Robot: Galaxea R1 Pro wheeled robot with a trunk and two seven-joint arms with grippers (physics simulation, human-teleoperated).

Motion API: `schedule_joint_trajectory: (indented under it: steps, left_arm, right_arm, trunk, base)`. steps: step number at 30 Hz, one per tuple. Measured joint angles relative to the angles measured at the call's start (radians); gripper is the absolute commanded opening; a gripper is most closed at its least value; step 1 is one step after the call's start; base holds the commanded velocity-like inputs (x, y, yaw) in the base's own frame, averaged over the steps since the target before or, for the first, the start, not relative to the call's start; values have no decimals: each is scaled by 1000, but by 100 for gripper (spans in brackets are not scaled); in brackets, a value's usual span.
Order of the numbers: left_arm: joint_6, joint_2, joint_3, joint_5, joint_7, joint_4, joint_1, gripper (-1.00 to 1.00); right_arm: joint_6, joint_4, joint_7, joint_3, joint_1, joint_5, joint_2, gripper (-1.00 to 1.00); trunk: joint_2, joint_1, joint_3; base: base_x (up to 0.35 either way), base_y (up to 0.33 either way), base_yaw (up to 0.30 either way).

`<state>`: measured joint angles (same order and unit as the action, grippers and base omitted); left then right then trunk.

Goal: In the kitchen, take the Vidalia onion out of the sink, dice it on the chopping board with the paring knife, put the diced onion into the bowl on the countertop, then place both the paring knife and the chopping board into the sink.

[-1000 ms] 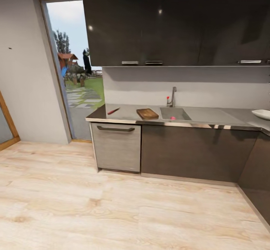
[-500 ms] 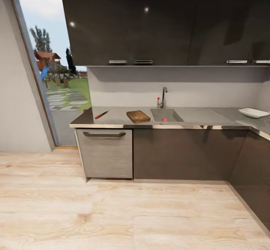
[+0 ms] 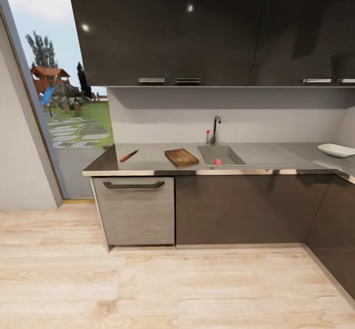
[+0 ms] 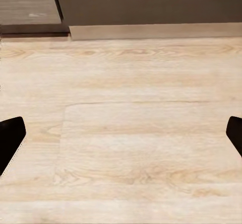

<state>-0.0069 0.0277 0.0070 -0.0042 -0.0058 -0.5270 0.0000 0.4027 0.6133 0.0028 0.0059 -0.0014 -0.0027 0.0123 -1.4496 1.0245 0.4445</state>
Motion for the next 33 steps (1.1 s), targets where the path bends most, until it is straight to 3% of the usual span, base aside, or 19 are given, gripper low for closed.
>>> schedule_joint_trajectory:
  steps: [13, 33]
  left_arm:
    - [0, 0, 0, 0, 0, 0, 0, 100]
    - [0, -1, 0, 0, 0, -2, 0, 100]
  right_arm:
    - [0, 0, 0, 0, 0, 0, 0, 100]
    - [0, 0, 0, 0, 0, 2, -3, 100]
  trunk:
    - [0, 0, 0]
    - [0, 1, 0]
  base:
    - [245, 85, 0]
    - [9, 0, 0]
